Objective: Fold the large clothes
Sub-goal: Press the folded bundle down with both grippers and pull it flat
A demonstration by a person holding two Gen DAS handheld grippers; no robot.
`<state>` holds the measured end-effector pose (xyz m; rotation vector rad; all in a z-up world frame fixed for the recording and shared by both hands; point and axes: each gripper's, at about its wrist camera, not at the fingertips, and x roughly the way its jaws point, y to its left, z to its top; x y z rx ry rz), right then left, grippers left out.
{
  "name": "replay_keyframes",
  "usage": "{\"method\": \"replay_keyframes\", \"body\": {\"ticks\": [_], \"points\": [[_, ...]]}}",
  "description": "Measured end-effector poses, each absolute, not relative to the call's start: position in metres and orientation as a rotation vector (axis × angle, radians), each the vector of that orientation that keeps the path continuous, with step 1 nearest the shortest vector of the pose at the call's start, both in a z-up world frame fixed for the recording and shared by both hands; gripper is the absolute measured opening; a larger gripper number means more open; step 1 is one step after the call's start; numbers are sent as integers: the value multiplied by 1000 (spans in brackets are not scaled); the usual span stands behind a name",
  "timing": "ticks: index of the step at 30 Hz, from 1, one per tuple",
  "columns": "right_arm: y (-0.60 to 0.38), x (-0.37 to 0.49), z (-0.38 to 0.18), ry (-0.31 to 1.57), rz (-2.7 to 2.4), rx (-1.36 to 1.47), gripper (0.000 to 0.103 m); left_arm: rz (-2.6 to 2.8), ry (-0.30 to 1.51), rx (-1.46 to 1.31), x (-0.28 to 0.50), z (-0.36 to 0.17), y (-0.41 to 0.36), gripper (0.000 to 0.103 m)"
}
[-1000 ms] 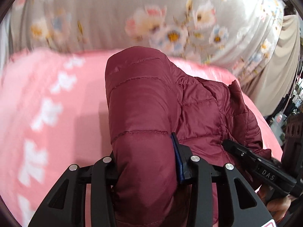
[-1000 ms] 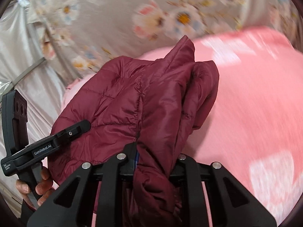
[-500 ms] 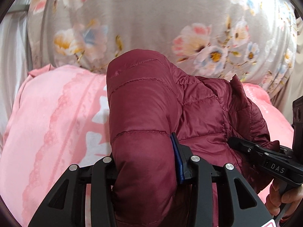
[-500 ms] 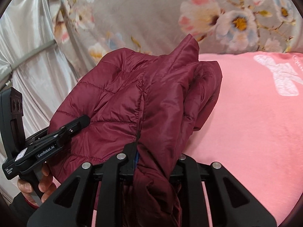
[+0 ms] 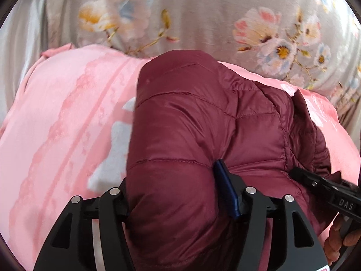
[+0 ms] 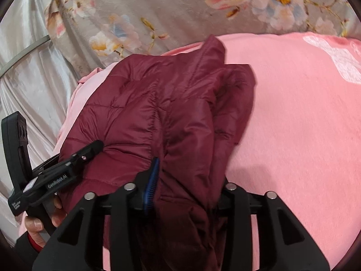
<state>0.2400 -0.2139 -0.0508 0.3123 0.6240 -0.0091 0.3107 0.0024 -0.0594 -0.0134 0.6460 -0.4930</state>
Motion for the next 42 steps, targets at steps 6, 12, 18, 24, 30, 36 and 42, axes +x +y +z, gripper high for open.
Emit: {"method": "replay_keyframes", "body": {"ticks": [6,12,18,24,30,36,42], "points": [[-221,187,-18,558,-93,260,43,-393,631,21,278,-25,19,60],[-171,197,12,539,-124,34,23,-288,650,70,263,4,-3,60],[-173,232,-17,615,-190,4,12,-231,772,67,278,-27,-23,60],[-180,240,-47,658,-187,54,12,-187,769,49,284,-50,-23,67],[-182,242,-62,635,-190,72,12,-154,721,79,282,-60,-30,70],[-183,243,-62,636,-188,77,12,-138,681,88,282,-67,-34,70],[-181,244,-62,637,-194,65,12,-126,656,98,279,-71,-37,70]]}}
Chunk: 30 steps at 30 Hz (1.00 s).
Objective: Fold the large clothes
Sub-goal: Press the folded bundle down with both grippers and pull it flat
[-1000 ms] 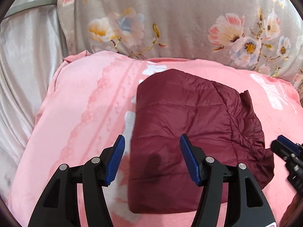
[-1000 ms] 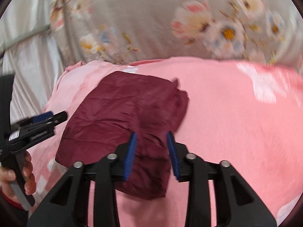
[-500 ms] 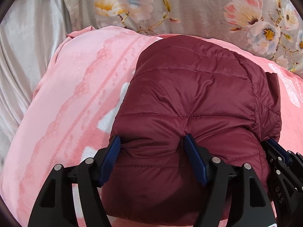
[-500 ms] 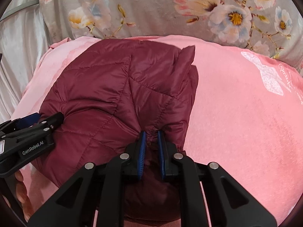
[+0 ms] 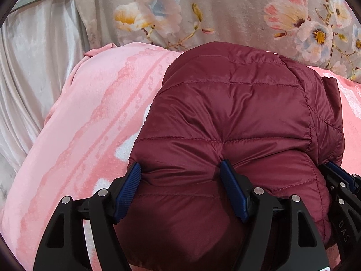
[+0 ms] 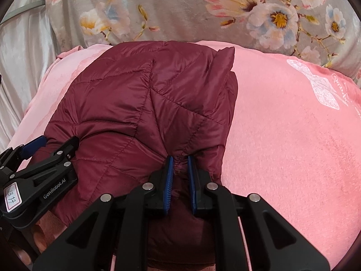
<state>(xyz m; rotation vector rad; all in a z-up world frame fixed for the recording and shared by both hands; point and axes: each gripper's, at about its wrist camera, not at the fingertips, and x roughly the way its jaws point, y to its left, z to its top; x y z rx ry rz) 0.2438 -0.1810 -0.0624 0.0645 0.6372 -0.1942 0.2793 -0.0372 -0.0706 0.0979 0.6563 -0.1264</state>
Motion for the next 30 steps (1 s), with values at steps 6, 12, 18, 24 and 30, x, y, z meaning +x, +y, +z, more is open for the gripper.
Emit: {"method": "replay_keyframes", "body": {"ticks": [6,12,18,24,30], "points": [[-181,244,-63,635,-189,75,12,-122,645,98,278,-71,-38,70],[-182,244,-62,636,-188,75,12,-119,641,98,277,-71,-38,71],[-183,244,-62,637,-187,75,12,-119,641,99,277,-71,-38,71],[-182,244,-61,638,-196,63,12,-120,642,97,277,-71,-39,71],[-180,220,-51,609,-207,86,13,-130,635,82,270,-67,-30,72]]}}
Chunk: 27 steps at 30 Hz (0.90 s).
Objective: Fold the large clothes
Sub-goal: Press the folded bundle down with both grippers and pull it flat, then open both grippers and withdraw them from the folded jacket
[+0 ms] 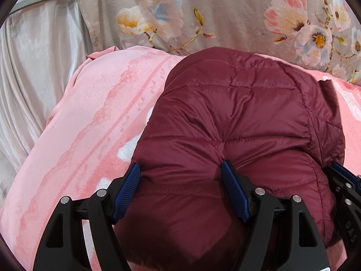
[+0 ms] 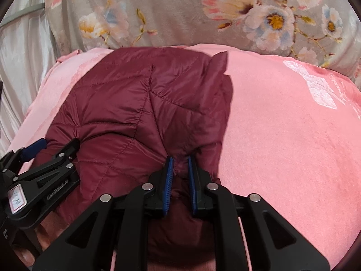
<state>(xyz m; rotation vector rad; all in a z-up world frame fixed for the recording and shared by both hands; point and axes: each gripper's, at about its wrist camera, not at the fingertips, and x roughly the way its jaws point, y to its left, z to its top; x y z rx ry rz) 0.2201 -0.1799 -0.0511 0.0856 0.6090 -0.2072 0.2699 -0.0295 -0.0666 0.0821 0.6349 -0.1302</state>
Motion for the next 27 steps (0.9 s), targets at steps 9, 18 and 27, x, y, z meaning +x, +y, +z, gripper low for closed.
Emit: {"method": "replay_keyframes", "body": {"ticks": [9,18,27], "points": [[-164,191,-65,662,-190,10,21,-144,637,77,219,-68,-7,73],[-163,160,-61,631,-213,67,28,-148,670,17,220,-77,4,82],[-163,98,-70,610,-274,97,68,-145,674,102,175,-84,-3,85]]}}
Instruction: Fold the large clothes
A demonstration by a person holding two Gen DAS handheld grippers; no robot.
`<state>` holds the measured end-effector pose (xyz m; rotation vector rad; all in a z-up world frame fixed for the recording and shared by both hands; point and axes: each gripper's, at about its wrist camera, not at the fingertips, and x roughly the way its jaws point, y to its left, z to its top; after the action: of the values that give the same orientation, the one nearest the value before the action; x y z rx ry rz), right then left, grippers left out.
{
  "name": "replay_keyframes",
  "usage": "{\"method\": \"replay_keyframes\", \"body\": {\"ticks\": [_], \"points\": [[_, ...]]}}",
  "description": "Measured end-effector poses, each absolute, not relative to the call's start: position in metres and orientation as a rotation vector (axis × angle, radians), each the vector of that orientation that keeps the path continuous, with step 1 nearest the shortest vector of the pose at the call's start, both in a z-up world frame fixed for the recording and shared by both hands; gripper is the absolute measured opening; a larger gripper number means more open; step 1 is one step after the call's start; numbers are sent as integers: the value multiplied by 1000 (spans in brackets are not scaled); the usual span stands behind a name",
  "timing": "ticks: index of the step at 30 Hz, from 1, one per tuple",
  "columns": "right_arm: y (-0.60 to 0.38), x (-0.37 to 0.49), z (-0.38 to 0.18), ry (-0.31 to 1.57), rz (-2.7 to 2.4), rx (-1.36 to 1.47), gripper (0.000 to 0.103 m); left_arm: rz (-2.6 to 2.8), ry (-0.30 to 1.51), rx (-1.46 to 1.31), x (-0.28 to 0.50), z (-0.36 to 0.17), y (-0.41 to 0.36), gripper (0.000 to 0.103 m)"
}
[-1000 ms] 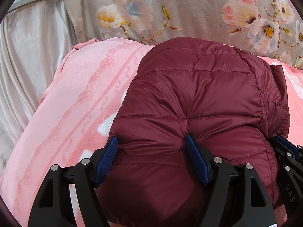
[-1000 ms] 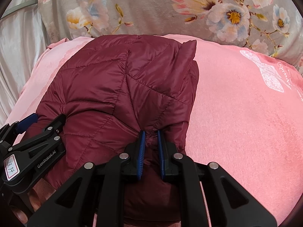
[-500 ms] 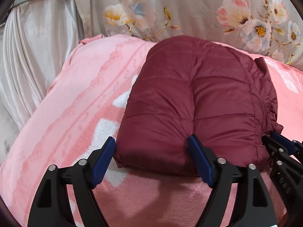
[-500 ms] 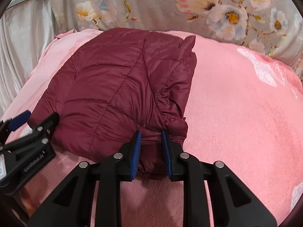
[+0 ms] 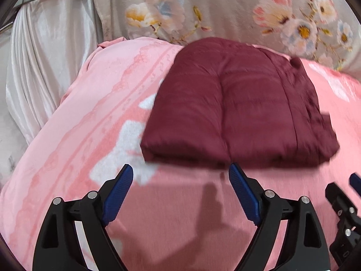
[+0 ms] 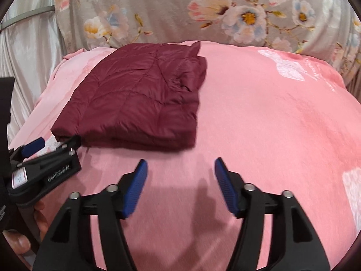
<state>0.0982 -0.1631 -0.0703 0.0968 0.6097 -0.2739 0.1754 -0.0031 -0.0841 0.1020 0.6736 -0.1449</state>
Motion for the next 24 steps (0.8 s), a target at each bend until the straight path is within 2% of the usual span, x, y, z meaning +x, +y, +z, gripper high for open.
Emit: {"method": "replay_keyframes", "body": {"ticks": [11,24], "points": [[-139,69,-74,601,-273,3,77,-135,684,150,134,-93,-6,85],[-134,68,-79,621,-278,-10,78,-88,688,174,127,-96,-9,85]]}}
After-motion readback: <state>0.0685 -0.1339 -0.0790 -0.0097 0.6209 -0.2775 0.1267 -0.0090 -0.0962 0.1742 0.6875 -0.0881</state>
